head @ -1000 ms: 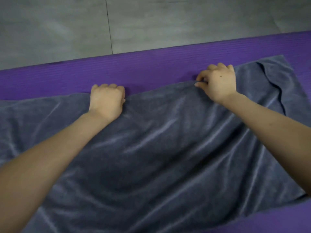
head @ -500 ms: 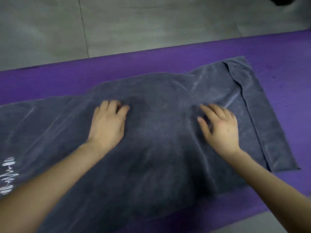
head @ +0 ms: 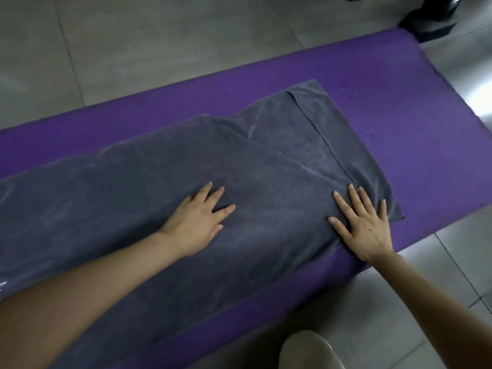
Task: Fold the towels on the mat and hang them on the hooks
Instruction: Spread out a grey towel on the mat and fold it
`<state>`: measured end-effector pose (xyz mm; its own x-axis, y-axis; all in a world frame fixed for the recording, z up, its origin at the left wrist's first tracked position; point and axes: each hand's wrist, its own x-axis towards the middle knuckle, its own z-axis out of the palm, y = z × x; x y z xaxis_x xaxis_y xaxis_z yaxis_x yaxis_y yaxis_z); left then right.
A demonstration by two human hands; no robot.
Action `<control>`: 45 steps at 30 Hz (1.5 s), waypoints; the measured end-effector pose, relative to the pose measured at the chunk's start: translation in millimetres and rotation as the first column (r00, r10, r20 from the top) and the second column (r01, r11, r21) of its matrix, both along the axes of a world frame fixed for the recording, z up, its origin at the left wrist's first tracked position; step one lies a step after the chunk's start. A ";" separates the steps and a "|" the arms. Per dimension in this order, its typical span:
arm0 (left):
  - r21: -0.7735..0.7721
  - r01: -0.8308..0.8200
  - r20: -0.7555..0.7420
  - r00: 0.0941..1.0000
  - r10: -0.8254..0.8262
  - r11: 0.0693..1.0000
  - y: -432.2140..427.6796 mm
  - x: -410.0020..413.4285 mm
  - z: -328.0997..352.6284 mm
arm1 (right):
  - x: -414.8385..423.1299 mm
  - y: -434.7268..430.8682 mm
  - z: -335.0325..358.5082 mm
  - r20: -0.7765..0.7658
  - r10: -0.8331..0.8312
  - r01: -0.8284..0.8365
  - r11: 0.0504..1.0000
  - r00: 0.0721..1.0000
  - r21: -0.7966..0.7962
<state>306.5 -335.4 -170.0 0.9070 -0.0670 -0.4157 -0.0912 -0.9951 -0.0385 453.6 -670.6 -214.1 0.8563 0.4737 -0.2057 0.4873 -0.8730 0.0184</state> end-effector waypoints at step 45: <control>-0.244 -0.742 0.297 0.556 0.776 0.625 -49.2 131.5 -70.5 | 265.9 194.8 9.6 0.025 -0.403 0.361 0.846 0.915 0.392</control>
<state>438.0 -384.6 -240.5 0.7098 0.6976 -0.0982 0.7021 -0.6890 0.1799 719.5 -475.8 -204.5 0.9916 0.1280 0.0180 0.1272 -0.9413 -0.3128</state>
